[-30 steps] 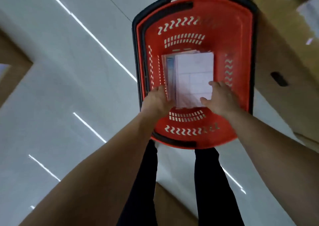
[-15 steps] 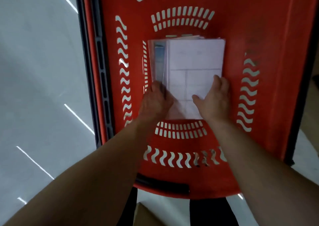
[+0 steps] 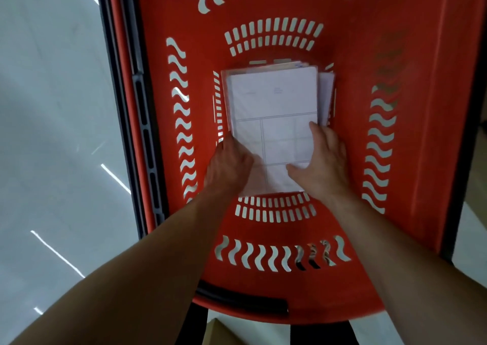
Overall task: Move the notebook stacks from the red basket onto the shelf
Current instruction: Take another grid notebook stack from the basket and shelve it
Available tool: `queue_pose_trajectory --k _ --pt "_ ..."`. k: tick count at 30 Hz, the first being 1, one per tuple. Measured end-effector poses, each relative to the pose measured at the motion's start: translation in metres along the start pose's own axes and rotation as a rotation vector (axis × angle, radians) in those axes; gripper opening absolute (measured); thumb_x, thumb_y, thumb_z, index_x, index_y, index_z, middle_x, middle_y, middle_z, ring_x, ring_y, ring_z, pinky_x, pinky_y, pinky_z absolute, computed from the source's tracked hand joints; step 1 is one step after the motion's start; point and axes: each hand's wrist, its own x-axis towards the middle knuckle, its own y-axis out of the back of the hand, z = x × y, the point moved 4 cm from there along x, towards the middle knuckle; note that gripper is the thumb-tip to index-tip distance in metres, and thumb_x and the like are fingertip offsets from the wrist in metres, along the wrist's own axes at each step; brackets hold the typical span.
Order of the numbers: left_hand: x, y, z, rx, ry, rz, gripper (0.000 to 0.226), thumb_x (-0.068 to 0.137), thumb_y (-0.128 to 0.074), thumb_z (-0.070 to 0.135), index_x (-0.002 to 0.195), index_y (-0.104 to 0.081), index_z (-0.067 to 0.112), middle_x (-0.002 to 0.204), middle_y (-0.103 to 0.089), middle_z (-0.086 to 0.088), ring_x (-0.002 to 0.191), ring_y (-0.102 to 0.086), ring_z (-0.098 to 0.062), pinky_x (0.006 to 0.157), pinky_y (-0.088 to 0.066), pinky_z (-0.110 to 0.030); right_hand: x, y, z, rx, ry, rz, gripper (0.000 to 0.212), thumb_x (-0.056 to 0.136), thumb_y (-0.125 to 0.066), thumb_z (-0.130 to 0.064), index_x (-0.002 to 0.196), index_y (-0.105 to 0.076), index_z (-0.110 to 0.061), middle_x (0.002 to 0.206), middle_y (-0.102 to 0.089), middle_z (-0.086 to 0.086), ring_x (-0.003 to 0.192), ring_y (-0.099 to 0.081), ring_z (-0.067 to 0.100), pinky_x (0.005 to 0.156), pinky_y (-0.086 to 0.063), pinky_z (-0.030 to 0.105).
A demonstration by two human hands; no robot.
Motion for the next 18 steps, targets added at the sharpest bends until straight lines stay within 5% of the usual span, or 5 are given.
queue_pose_trajectory --k 4,7,13,18 --pt "0.003 0.000 -0.001 0.000 -0.006 0.005 0.060 0.102 -0.054 0.037 0.151 -0.030 0.011 0.146 -0.050 -0.011 0.125 -0.057 -0.030 0.104 -0.045 -0.039 0.005 -0.012 -0.001 0.110 -0.079 -0.012 0.124 0.078 -0.086 -0.035 0.162 0.005 -0.025 0.165 0.004 0.006 0.150 -0.024 0.030 0.116 -0.040 0.043" --pt "0.004 -0.001 0.000 -0.020 -0.023 0.015 0.061 0.102 -0.053 0.035 0.152 -0.028 0.010 0.143 -0.053 -0.012 0.119 -0.061 -0.031 0.101 -0.049 -0.041 0.008 -0.016 0.000 0.155 -0.170 -0.086 0.127 0.083 -0.081 -0.037 0.160 0.019 -0.024 0.170 0.012 0.005 0.157 -0.006 0.030 0.123 -0.024 0.044" --pt "0.001 -0.004 0.007 -0.005 0.013 0.082 0.067 0.103 -0.053 0.031 0.157 -0.019 0.010 0.144 -0.052 -0.014 0.118 -0.063 -0.033 0.101 -0.051 -0.046 0.009 -0.009 -0.005 0.148 -0.101 -0.038 0.118 0.087 -0.078 -0.034 0.162 0.013 -0.025 0.171 0.005 0.000 0.157 -0.002 0.022 0.122 -0.012 0.035" --pt "0.008 -0.001 0.007 -0.011 -0.011 0.045 0.071 0.103 -0.053 0.036 0.158 -0.015 0.013 0.149 -0.048 -0.011 0.122 -0.061 -0.031 0.101 -0.048 -0.038 0.021 -0.015 -0.003 0.145 -0.132 -0.065 0.120 0.087 -0.073 -0.051 0.160 0.018 -0.023 0.171 0.007 0.004 0.157 -0.002 0.027 0.126 -0.016 0.047"
